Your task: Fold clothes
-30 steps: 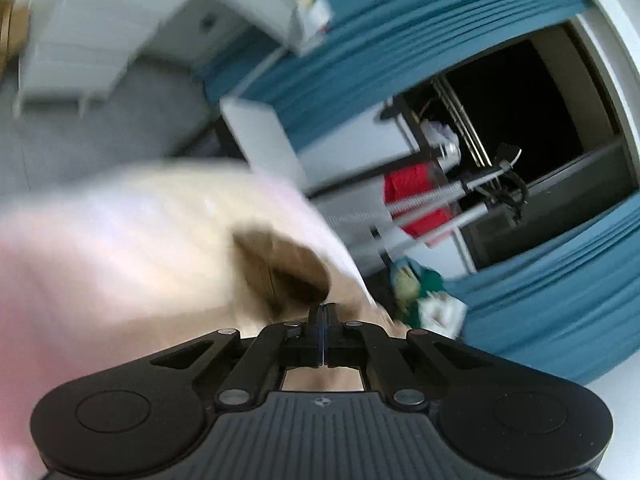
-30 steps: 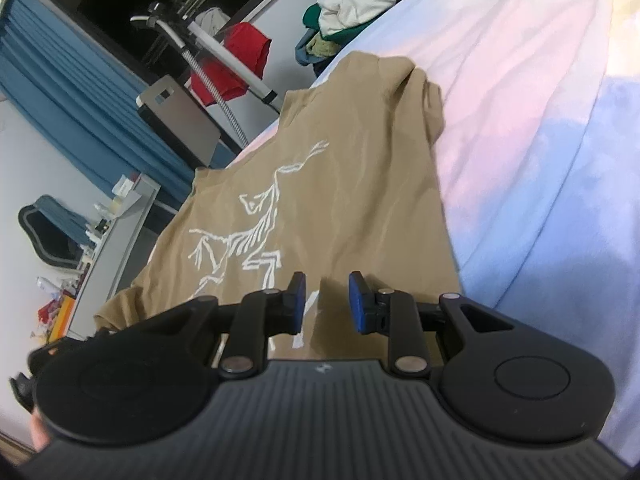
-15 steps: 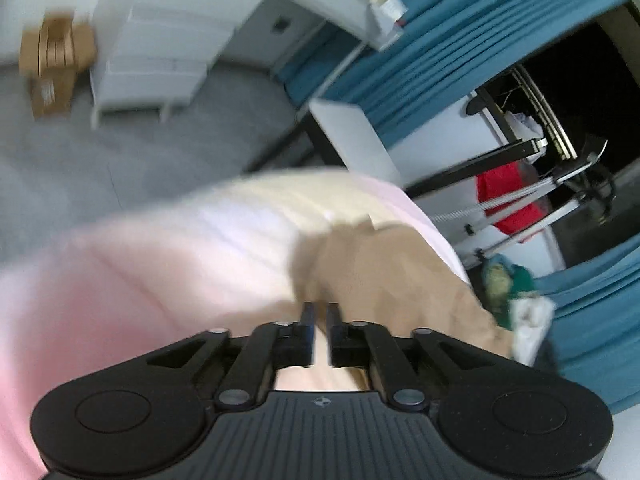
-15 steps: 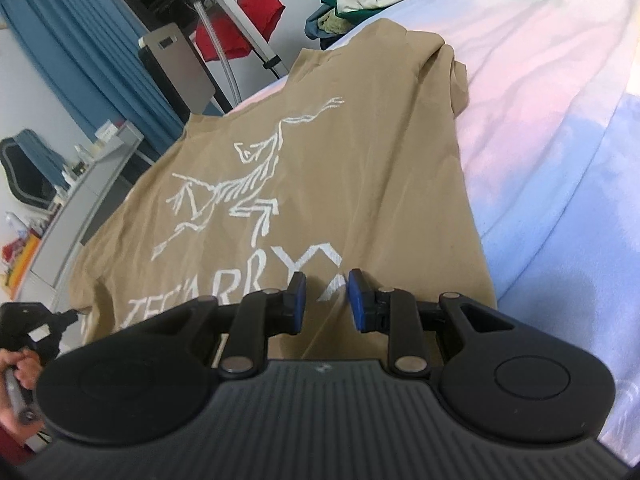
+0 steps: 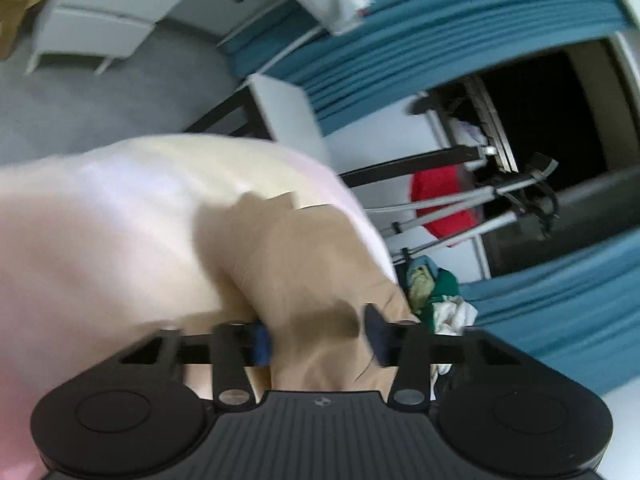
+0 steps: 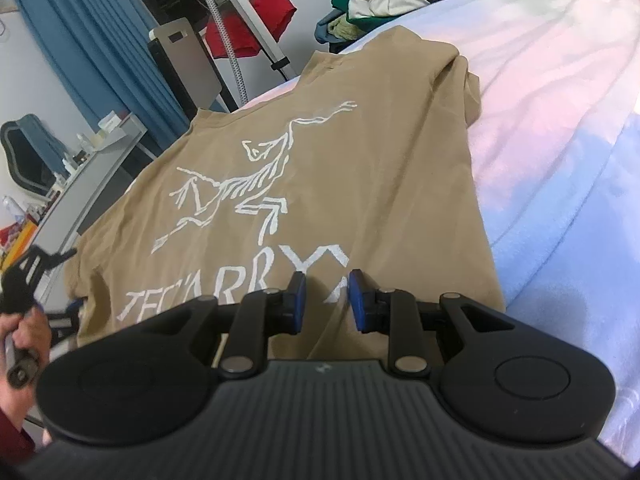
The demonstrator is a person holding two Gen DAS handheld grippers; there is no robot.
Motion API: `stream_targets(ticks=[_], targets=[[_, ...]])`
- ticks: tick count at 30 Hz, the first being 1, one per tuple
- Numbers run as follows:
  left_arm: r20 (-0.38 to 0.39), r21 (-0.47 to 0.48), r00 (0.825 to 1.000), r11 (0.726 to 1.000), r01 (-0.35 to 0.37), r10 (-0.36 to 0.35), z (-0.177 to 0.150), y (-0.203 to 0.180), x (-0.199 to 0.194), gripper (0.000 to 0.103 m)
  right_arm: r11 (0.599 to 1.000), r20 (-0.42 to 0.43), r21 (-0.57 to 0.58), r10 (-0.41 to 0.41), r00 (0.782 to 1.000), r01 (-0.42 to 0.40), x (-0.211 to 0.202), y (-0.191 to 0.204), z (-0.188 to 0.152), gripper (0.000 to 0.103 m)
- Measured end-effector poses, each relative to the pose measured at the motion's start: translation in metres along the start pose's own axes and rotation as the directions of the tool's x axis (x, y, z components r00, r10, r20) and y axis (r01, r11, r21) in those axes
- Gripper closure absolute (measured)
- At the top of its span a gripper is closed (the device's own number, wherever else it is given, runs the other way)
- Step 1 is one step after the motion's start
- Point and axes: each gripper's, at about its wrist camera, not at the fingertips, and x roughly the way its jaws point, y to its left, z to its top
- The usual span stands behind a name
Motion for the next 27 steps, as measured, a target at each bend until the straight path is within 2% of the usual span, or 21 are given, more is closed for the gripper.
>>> stream_targets(ticks=[1,2,4,5,7,9,11,13,15,17,19,23,27], targets=[[0.006,0.020,1.000,1.000,0.013,-0.014,0.001,-0.004,0.004,0.084,1.000,0.004,-0.006,-0.001,1.000,0.001,0.000,0.001,0.000,0.076],[0.033,0.086,0.999,0.996,-0.015,0.012,-0.001,-0.017,0.006,0.097,1.000,0.011,-0.010,-0.004,1.000,0.004,0.000,0.002,0.000,0.076],[0.091,0.213,0.994,0.974,-0.076,0.057,-0.003,-0.042,0.011,0.097,1.000,0.028,-0.018,-0.013,1.000,0.013,0.000,0.004,0.000,0.076],[0.120,0.296,0.987,0.945,-0.135,0.103,-0.009,-0.055,0.012,0.097,1.000,0.050,-0.018,-0.015,0.999,0.016,-0.003,0.004,0.000,0.076],[0.178,0.428,0.966,0.869,-0.249,0.189,-0.020,-0.075,0.016,0.097,0.999,0.091,-0.024,-0.024,0.996,0.026,-0.007,0.004,0.001,0.076],[0.225,0.528,0.936,0.774,-0.350,0.271,-0.033,-0.082,0.029,0.097,0.998,0.107,-0.038,-0.044,0.993,0.049,-0.008,0.004,0.002,0.076],[0.209,0.562,0.927,0.737,-0.375,0.312,-0.040,-0.078,0.040,0.097,0.998,0.095,-0.037,-0.050,0.994,0.054,-0.005,0.003,0.004,0.076],[0.192,0.555,0.935,0.752,-0.354,0.298,-0.043,-0.072,0.039,0.094,0.998,0.083,-0.034,-0.053,0.995,0.056,-0.002,0.001,0.004,0.076],[0.199,0.569,0.931,0.738,-0.364,0.306,-0.045,-0.077,0.034,0.082,0.998,0.083,-0.041,-0.050,0.995,0.053,-0.002,0.002,0.006,0.076],[0.188,0.590,0.934,0.725,-0.356,0.305,-0.049,-0.083,0.022,0.062,0.998,0.099,-0.049,-0.046,0.994,0.051,-0.004,0.003,0.009,0.076],[0.184,0.614,0.939,0.713,-0.340,0.290,-0.058,-0.089,0.002,0.055,0.998,0.115,-0.051,-0.039,0.993,0.045,-0.008,0.002,0.012,0.076],[0.175,0.656,0.944,0.681,-0.325,0.281,-0.085,-0.109,-0.048,0.045,0.999,0.131,-0.042,-0.024,0.991,0.029,-0.016,0.000,0.016,0.076],[0.135,0.689,0.964,0.678,-0.257,0.229,-0.129,-0.140,-0.106,0.039,0.998,0.161,-0.059,-0.017,0.987,0.027,-0.030,-0.001,0.018,0.076]])
